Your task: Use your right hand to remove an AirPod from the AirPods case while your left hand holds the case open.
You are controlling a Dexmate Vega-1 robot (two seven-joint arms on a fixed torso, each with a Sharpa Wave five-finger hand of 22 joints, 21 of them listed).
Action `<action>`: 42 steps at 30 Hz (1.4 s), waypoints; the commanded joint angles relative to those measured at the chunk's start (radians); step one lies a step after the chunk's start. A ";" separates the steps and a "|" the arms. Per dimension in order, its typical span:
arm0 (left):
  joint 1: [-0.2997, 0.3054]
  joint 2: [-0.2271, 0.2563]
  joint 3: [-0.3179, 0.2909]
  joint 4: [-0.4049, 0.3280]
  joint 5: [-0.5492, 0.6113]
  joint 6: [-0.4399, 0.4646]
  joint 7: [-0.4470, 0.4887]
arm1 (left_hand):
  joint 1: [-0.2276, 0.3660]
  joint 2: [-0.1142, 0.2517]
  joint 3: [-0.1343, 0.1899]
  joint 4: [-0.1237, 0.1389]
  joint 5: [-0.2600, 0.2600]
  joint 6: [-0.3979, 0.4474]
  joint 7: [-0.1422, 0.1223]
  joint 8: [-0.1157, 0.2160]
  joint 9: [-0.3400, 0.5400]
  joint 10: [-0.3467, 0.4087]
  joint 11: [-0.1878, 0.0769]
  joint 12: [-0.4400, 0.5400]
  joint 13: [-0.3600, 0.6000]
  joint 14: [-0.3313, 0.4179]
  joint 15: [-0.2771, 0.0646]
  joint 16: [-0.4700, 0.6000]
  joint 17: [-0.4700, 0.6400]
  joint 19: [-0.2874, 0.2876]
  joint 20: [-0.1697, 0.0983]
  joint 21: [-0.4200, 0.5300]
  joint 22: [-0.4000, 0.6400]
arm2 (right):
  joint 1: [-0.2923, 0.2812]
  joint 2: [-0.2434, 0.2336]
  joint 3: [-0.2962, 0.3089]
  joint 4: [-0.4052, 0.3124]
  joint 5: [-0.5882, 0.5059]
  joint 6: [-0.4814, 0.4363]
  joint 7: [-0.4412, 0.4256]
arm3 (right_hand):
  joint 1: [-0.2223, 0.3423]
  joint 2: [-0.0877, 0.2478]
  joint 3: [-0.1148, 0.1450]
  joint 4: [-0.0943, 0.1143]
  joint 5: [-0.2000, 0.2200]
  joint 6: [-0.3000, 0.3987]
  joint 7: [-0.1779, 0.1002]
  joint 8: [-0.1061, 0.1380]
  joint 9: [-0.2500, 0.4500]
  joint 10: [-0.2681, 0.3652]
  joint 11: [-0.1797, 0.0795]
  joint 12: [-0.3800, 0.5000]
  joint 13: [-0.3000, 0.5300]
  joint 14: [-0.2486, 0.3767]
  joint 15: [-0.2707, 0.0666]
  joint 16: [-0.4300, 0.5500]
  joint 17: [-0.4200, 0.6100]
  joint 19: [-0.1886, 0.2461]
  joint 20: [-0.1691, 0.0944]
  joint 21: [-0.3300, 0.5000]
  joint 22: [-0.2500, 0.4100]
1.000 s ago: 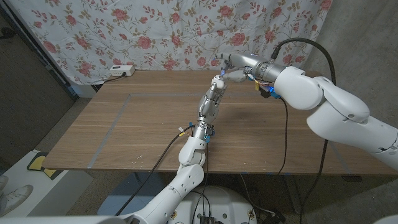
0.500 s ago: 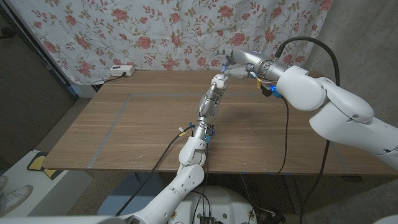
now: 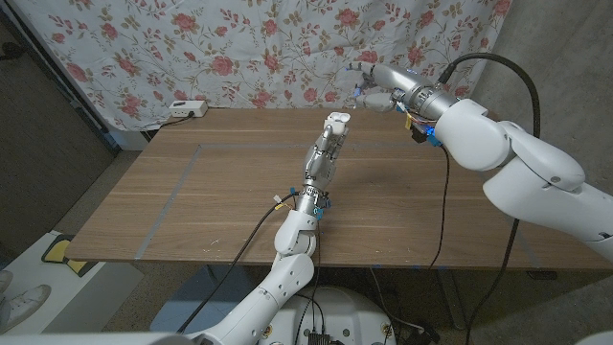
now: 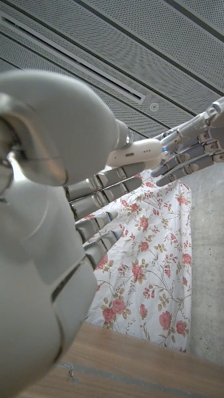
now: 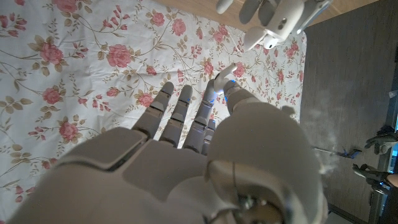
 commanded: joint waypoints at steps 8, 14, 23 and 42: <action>0.011 0.010 0.008 -0.047 -0.008 -0.001 -0.009 | 0.011 0.004 -0.001 0.005 0.005 0.040 -0.037 0.007 0.007 0.010 0.002 -0.001 0.006 0.005 -0.011 -0.002 0.004 -0.004 0.001 -0.001 0.003 | -0.050 -0.033 0.013 0.149 0.032 -0.019 -0.174 | -0.008 0.002 0.003 0.008 -0.013 0.006 -0.020 -0.005 0.003 0.025 -0.053 0.016 0.004 -0.026 -0.137 -0.015 0.005 -0.012 -0.015 -0.002 0.003; 0.022 0.019 0.006 -0.062 -0.008 -0.003 -0.004 | 0.012 0.003 -0.002 0.006 0.005 0.042 -0.036 0.007 0.007 0.011 0.002 -0.001 0.007 0.003 -0.007 -0.003 0.004 -0.004 0.001 -0.001 0.003 | -0.037 -0.012 -0.041 0.247 -0.005 0.033 -0.213 | -0.013 -0.002 0.000 0.010 -0.019 0.003 -0.027 -0.007 0.004 0.026 -0.061 0.016 -0.002 -0.037 -0.143 -0.022 0.004 -0.013 -0.031 -0.002 0.002; 0.029 0.019 0.006 -0.070 -0.021 -0.008 -0.009 | 0.013 0.003 -0.004 0.007 0.004 0.040 -0.038 0.006 0.007 0.011 0.001 -0.001 0.008 0.002 -0.007 -0.003 0.004 -0.004 0.002 -0.001 0.003 | -0.022 0.050 -0.118 0.403 -0.042 0.133 -0.252 | -0.019 -0.006 -0.005 0.012 -0.026 0.015 -0.042 -0.004 0.005 0.030 -0.064 0.016 -0.011 -0.037 -0.156 -0.026 0.002 -0.014 -0.043 -0.002 0.002; 0.028 0.025 0.013 -0.075 -0.021 -0.002 -0.009 | 0.016 0.004 -0.007 0.012 0.004 0.041 -0.039 0.006 0.006 0.012 0.001 -0.002 0.009 0.000 -0.006 -0.003 0.004 -0.006 0.004 -0.002 0.002 | -0.012 0.139 -0.212 0.546 -0.150 0.167 -0.304 | -0.006 -0.022 -0.022 -0.017 -0.043 0.064 -0.069 0.004 0.006 0.067 -0.067 0.021 -0.045 -0.014 -0.177 -0.026 -0.004 -0.016 -0.052 -0.004 0.000</action>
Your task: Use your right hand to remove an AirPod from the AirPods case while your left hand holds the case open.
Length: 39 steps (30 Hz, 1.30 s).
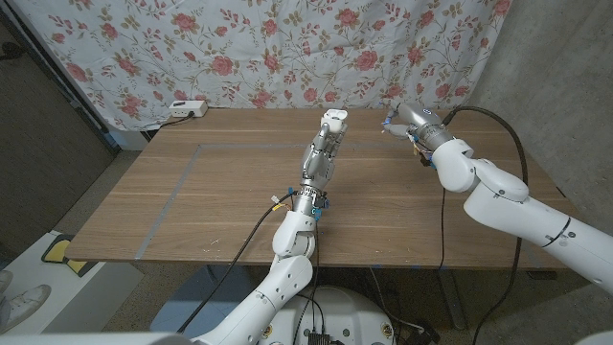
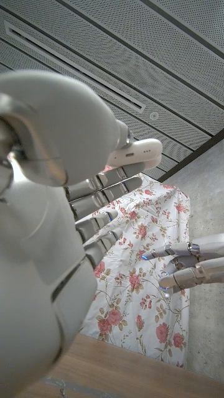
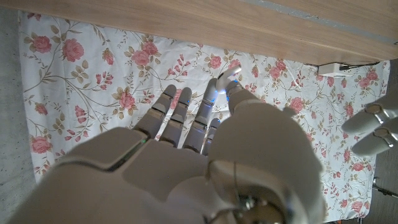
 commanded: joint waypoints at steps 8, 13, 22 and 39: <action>0.004 0.005 0.007 -0.011 0.003 -0.001 0.002 | 0.011 0.003 -0.003 0.008 0.003 0.045 -0.036 0.006 0.003 0.012 0.002 -0.002 0.005 -0.004 -0.008 -0.003 0.004 -0.003 0.001 -0.002 0.002 | 0.028 0.085 -0.103 0.137 -0.141 0.034 -0.039 | 0.006 -0.009 -0.004 -0.013 -0.007 0.019 -0.015 0.005 0.002 0.074 -0.049 0.007 -0.014 0.011 -0.176 -0.005 -0.002 -0.003 -0.013 -0.006 0.002; 0.005 0.005 0.008 -0.013 0.005 -0.001 0.005 | 0.012 0.003 -0.004 0.009 0.002 0.044 -0.038 0.005 0.003 0.012 0.002 -0.002 0.006 -0.005 -0.008 -0.003 0.005 -0.004 0.001 -0.003 0.002 | 0.033 0.096 -0.118 0.156 -0.159 0.027 -0.034 | 0.008 -0.008 -0.006 -0.017 -0.008 0.022 -0.020 0.004 0.002 0.079 -0.050 0.006 -0.022 0.010 -0.176 -0.007 -0.003 -0.007 -0.012 -0.008 0.002; 0.004 0.004 0.010 -0.012 0.000 -0.002 0.000 | 0.016 0.002 -0.005 0.009 0.002 0.043 -0.038 0.006 0.005 0.012 0.002 -0.002 0.006 -0.005 -0.008 -0.003 0.005 -0.005 0.001 -0.003 0.002 | 0.049 0.113 -0.155 0.195 -0.193 -0.002 -0.002 | 0.008 -0.008 -0.011 -0.020 -0.011 0.023 -0.022 0.002 0.002 0.084 -0.050 0.003 -0.032 0.007 -0.176 -0.010 -0.004 -0.010 -0.011 -0.010 0.001; 0.007 0.010 0.006 -0.011 -0.001 -0.007 -0.001 | 0.018 0.003 -0.007 0.012 0.002 0.042 -0.040 0.007 0.007 0.013 0.002 -0.003 0.007 -0.007 -0.006 -0.002 0.005 -0.010 0.004 -0.005 0.002 | 0.062 0.141 -0.202 0.266 -0.217 -0.004 0.008 | 0.005 -0.008 -0.021 -0.022 -0.015 0.039 -0.018 0.004 0.003 0.094 -0.049 -0.002 -0.051 0.005 -0.175 -0.014 -0.006 -0.009 -0.008 -0.010 0.001</action>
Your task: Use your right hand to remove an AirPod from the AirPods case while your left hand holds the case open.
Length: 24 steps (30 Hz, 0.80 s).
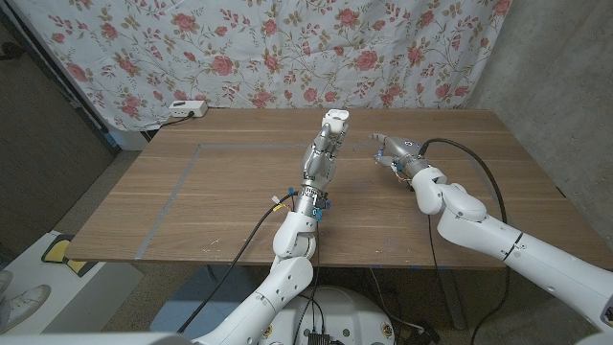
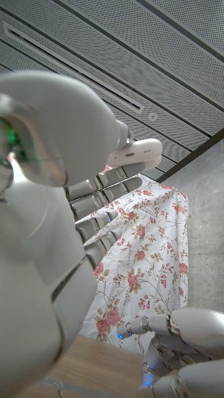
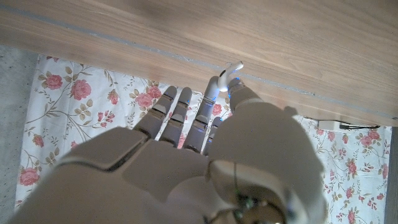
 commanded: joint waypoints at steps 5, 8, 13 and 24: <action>-0.001 0.003 -0.003 0.006 -0.003 -0.004 -0.005 | 0.014 0.001 -0.004 0.009 0.007 0.042 -0.040 0.008 0.007 0.013 0.002 -0.003 0.003 -0.001 -0.007 -0.002 0.005 -0.007 0.001 0.001 0.002 | 0.008 0.028 -0.042 0.058 -0.021 -0.005 0.000 | 0.008 -0.004 -0.004 -0.002 -0.004 0.021 0.004 0.004 0.003 0.064 -0.047 0.001 -0.008 0.001 -0.178 -0.007 -0.002 0.003 0.004 -0.003 0.000; 0.001 0.006 -0.003 0.001 -0.004 0.000 -0.005 | 0.014 0.001 -0.004 0.009 0.007 0.043 -0.039 0.009 0.008 0.013 0.002 -0.003 0.003 -0.001 -0.007 -0.002 0.005 -0.008 0.001 0.000 0.002 | 0.006 0.031 -0.042 0.057 -0.023 -0.011 -0.004 | 0.009 -0.004 -0.005 -0.003 -0.004 0.023 0.006 0.004 0.003 0.066 -0.047 0.001 -0.010 0.001 -0.179 -0.007 -0.003 0.004 0.004 -0.003 0.000; 0.007 0.003 -0.006 -0.004 -0.002 -0.005 0.005 | 0.015 0.001 -0.005 0.010 0.007 0.042 -0.039 0.008 0.008 0.014 0.001 -0.003 0.004 -0.003 -0.010 -0.003 0.005 -0.010 0.002 0.000 0.001 | 0.003 0.028 -0.044 0.062 -0.022 -0.002 -0.010 | 0.013 -0.002 -0.014 -0.010 -0.004 0.052 -0.022 0.008 0.004 0.082 -0.049 -0.007 -0.038 0.004 -0.180 -0.014 -0.009 0.004 0.003 -0.004 0.000; 0.016 0.005 -0.007 -0.011 -0.010 -0.010 0.000 | 0.019 0.001 -0.007 0.011 0.006 0.041 -0.036 0.008 0.009 0.013 0.002 -0.004 0.004 -0.013 -0.019 -0.006 0.003 -0.008 -0.011 0.000 0.000 | -0.010 0.024 -0.034 0.052 -0.005 -0.006 -0.013 | 0.015 -0.002 -0.023 -0.014 -0.001 0.045 -0.024 -0.003 0.003 0.077 -0.049 -0.020 -0.065 -0.006 -0.179 -0.025 -0.014 0.004 0.008 -0.005 0.000</action>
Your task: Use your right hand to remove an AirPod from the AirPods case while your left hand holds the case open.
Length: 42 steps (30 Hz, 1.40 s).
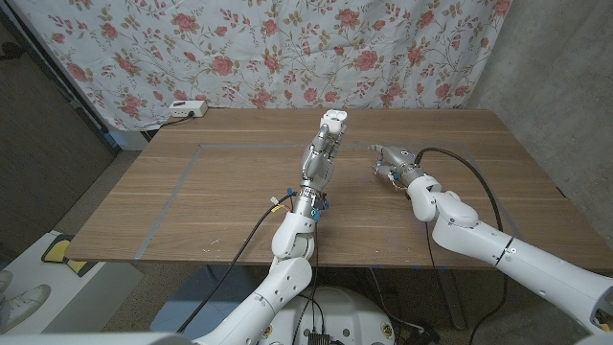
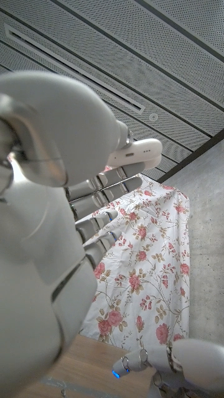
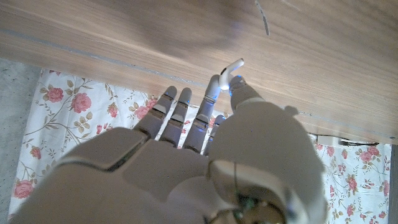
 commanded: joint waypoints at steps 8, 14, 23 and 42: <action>0.013 0.003 0.000 -0.014 -0.003 -0.004 0.005 | 0.014 0.001 -0.003 0.005 0.006 0.045 -0.033 0.008 0.006 0.013 0.002 -0.004 0.005 -0.015 -0.015 -0.001 0.002 -0.003 -0.004 -0.002 0.002 | -0.021 -0.007 0.009 -0.013 0.014 -0.013 -0.012 | 0.006 0.000 -0.020 0.002 0.003 -0.008 0.003 -0.008 0.003 0.032 -0.045 -0.036 -0.043 -0.023 -0.176 -0.025 -0.011 0.001 0.008 -0.007 0.000; 0.014 0.006 0.002 -0.017 0.005 -0.007 0.007 | 0.018 0.001 -0.003 0.004 0.006 0.043 -0.034 0.007 0.007 0.013 0.002 -0.004 0.005 -0.016 -0.013 0.000 0.002 -0.004 -0.004 -0.003 0.001 | -0.027 -0.016 0.012 -0.021 0.017 -0.016 -0.010 | -0.016 -0.011 -0.038 0.010 0.001 -0.019 0.023 -0.008 0.003 0.026 -0.041 -0.063 -0.070 -0.027 -0.171 -0.026 -0.015 0.003 0.010 -0.007 0.000; 0.011 0.004 0.005 -0.015 0.002 -0.004 0.004 | 0.021 0.001 -0.004 0.004 0.006 0.046 -0.035 0.008 0.006 0.012 0.002 -0.005 0.005 -0.016 -0.012 0.000 0.001 -0.006 -0.003 -0.004 0.001 | -0.035 -0.026 0.019 -0.032 0.021 -0.022 -0.010 | -0.055 -0.036 -0.078 0.009 0.003 -0.043 0.057 -0.003 0.001 -0.064 -0.035 -0.190 -0.151 -0.077 -0.145 -0.048 -0.043 -0.008 0.008 -0.011 0.000; -0.003 -0.003 0.001 0.004 -0.011 0.000 -0.014 | 0.023 0.000 -0.008 0.007 0.005 0.045 -0.032 0.006 0.004 0.012 0.002 -0.005 0.006 -0.016 -0.011 0.001 0.001 -0.007 -0.002 -0.004 0.000 | -0.073 -0.048 0.077 -0.082 0.068 -0.035 -0.038 | -0.093 -0.050 -0.105 0.018 0.000 -0.058 0.067 -0.002 0.000 -0.073 -0.013 -0.244 -0.197 -0.092 -0.121 -0.060 -0.068 -0.018 0.018 -0.014 -0.001</action>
